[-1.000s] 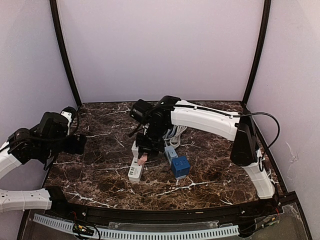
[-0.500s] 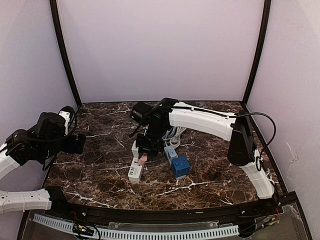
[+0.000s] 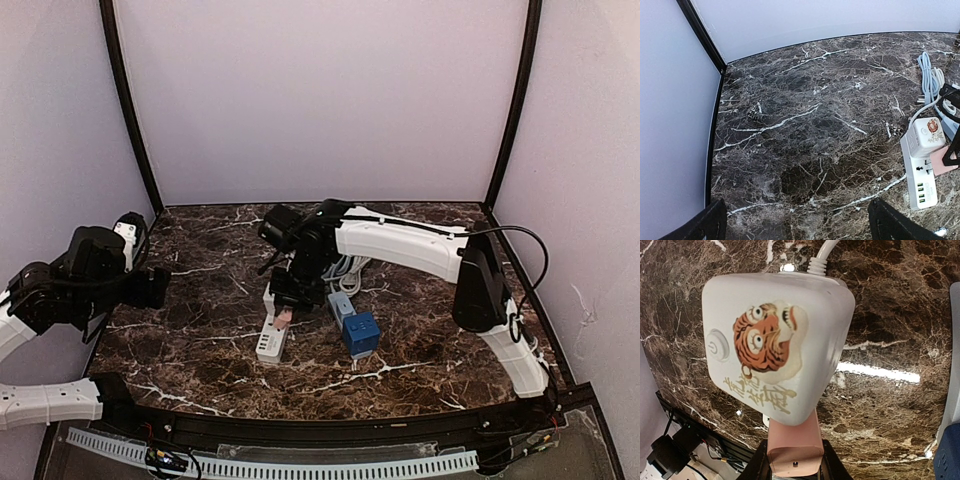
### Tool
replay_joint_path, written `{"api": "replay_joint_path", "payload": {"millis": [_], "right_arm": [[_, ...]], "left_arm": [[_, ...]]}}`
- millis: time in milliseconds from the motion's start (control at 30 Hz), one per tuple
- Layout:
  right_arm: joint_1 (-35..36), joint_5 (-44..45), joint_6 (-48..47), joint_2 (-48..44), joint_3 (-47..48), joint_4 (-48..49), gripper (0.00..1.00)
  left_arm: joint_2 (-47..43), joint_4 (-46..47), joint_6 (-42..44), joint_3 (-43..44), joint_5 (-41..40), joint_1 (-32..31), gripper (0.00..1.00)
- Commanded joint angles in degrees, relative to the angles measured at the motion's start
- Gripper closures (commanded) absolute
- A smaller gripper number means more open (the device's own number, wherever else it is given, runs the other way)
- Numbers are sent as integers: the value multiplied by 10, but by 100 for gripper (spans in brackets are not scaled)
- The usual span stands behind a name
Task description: Insert the plug
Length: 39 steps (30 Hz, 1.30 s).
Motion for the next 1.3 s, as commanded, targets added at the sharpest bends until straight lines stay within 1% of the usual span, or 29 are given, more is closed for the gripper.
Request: {"api": "replay_joint_path", "payload": {"millis": [0,433,667,833,1067,1267], "right_arm": [[-2,13,11,20,14,16,100],[-5,37,20,29,10,-7,100],[-4,69,24,40,31,-65,100],[-4,79,34,47,37,-74,100],[-4,113,32,62,71,-151,100],[-5,98,21,69,67,-153,100]], "left_arm": [[-11,3,8,-12,5,2,1],[-12,2,11,-11,7,2,1],[-10,3,13,-11,11,2,1],[-10,3,14,-11,13,2,1],[-12,6,17,-12,18,2,1],[-11,7,19,-12,21,2,1]]}}
